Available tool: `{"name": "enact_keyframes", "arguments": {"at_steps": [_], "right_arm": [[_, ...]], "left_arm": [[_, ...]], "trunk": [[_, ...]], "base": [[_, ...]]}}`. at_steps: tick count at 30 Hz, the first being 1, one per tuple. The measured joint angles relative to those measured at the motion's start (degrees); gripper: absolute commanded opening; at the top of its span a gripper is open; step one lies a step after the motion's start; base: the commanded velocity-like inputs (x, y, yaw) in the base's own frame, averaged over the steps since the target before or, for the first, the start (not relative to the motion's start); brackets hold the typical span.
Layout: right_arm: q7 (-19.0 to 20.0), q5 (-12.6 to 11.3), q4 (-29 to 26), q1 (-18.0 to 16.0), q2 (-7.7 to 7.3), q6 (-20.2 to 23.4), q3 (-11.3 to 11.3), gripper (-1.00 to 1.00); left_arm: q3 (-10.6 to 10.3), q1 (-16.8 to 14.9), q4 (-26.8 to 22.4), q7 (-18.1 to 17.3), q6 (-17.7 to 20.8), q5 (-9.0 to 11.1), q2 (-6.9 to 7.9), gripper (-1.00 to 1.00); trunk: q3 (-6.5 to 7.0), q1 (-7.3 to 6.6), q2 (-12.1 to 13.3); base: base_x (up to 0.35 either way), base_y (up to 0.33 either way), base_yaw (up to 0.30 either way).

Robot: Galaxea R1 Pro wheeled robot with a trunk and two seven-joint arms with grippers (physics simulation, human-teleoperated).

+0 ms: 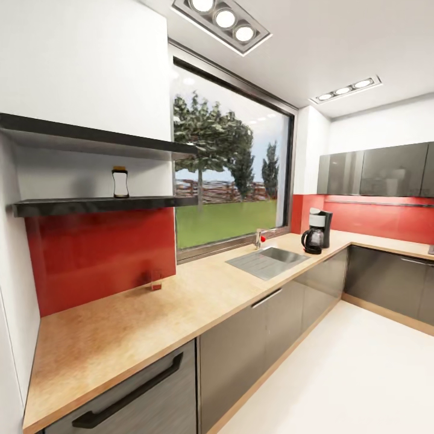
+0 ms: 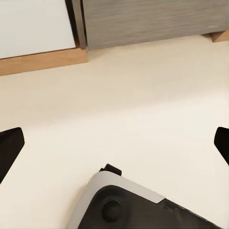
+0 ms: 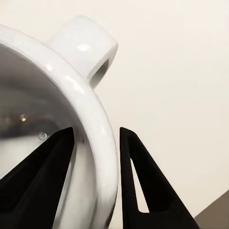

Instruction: Set up a coffee station on the kitchen countertop: keep the coffee maker on the countertop, move the bottle of coffee from the kitchen shelf to the counter next to the coffee maker, place a paper coffee filter on top of the coffee maker, put the saucer next to the coffee maker with the coffee cup on the saucer, and place the electric kettle next to the coffee maker.

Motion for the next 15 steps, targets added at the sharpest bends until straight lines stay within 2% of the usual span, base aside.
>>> {"name": "enact_keyframes", "arguments": {"at_steps": [7, 13, 15], "right_arm": [[-0.41, -0.24, 0.06, 0.27, 0.01, -0.62, -0.06, -1.00], [-0.47, -0.35, 0.06, 0.30, 0.04, -0.69, -0.09, -1.00], [-0.51, -0.42, 0.06, 0.30, -0.06, -0.70, -0.16, -1.00]], "left_arm": [[-0.34, -0.04, 0.07, 0.04, 0.28, -0.38, -0.25, 1.00], [-0.57, -0.06, 0.09, 0.01, 0.41, -3.44, -1.45, 1.00], [-0.54, -0.06, 0.09, 0.01, 0.41, -4.06, -1.60, 1.00]], "trunk": [[0.00, -0.03, -0.01], [0.00, -0.03, -0.01], [0.00, -0.02, 0.00]], "base": [[0.261, -0.027, 0.000], [0.317, -0.078, 0.001], [0.227, -0.213, 0.185]]}}
